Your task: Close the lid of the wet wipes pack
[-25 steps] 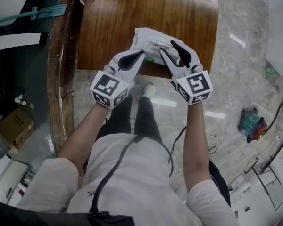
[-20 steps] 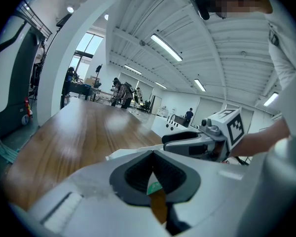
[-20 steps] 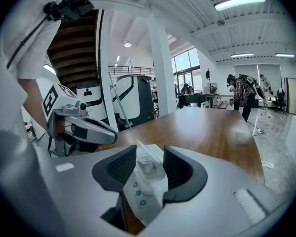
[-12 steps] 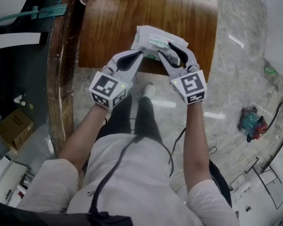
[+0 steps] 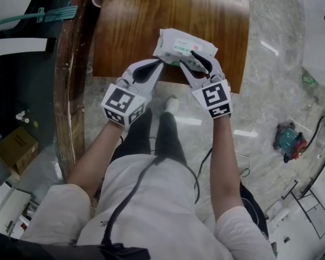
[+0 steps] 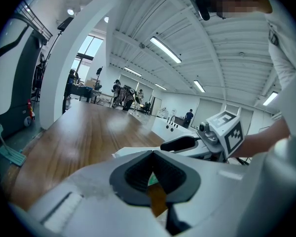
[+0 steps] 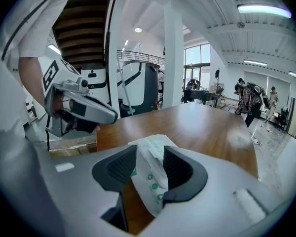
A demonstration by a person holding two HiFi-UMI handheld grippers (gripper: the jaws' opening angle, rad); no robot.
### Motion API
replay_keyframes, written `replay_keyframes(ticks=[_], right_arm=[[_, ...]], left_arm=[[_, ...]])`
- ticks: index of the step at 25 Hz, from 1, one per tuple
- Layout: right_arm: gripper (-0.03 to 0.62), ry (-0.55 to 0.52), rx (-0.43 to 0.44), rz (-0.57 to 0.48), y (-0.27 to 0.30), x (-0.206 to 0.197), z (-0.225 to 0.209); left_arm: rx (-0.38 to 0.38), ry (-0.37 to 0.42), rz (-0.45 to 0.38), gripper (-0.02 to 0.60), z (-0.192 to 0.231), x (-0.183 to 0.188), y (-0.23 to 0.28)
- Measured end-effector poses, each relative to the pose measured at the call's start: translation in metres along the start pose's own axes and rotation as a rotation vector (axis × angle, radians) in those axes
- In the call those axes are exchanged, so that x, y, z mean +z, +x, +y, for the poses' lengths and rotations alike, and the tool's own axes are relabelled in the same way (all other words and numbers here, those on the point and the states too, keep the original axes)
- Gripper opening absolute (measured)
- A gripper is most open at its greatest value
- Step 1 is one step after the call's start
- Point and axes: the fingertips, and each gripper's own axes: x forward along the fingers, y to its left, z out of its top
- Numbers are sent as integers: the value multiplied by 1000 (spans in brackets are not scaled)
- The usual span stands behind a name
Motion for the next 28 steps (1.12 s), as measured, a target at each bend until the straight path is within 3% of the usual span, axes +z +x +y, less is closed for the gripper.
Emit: replay_keyframes(ticks=[28], right_arm=[[184, -24, -30, 184, 24, -19, 24]], left_arm=[[-29, 1, -8, 5, 11, -2, -27]])
